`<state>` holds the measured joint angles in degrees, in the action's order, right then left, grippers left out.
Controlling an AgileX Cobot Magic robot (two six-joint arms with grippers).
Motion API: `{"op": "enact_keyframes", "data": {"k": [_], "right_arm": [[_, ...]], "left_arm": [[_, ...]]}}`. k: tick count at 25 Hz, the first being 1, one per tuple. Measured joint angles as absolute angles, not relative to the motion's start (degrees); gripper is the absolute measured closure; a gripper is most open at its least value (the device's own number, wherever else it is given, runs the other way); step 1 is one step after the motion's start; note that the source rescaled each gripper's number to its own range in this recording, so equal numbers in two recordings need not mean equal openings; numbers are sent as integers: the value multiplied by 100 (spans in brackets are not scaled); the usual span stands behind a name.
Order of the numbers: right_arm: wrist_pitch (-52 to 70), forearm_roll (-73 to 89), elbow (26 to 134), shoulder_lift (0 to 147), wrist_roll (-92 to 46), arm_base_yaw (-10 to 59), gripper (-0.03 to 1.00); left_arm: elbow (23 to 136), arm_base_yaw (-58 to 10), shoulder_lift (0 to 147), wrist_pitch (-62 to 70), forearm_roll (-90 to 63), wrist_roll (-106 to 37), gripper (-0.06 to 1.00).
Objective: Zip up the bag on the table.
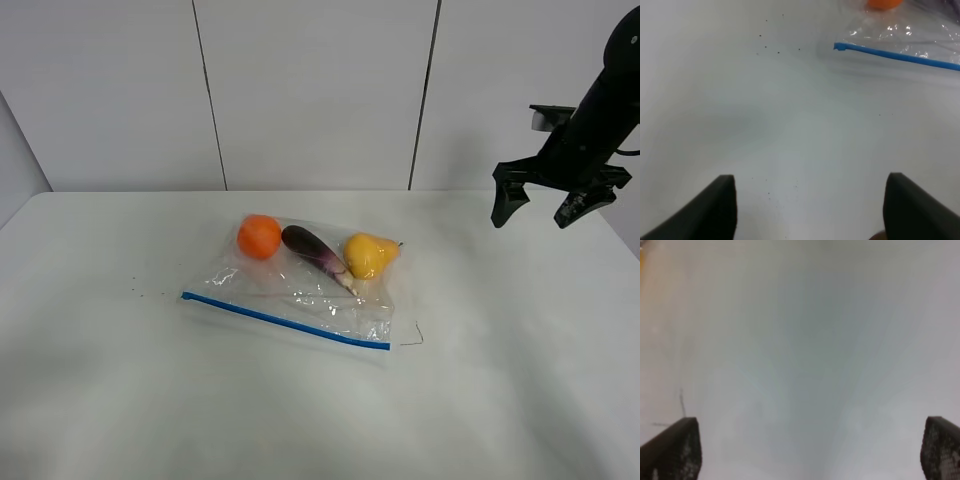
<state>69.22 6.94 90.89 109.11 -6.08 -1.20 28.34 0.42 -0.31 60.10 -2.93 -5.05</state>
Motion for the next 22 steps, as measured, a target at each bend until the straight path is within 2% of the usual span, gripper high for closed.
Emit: {"op": "enact_keyframes", "data": {"k": [8,17,22], "right_arm": [[6927,500,7495,9498,-594,-121,0],[6946,500,5151,6922,-594,-121,0],[6462,500,4055,5242,-600,-121,0]], "left_arm": [[2834,42,-31,6010,-293,-505,-1],[2834,42,-31,6010,-293,-505,-1],[2834,42,-31,6010,-293,-505,-1]]}}
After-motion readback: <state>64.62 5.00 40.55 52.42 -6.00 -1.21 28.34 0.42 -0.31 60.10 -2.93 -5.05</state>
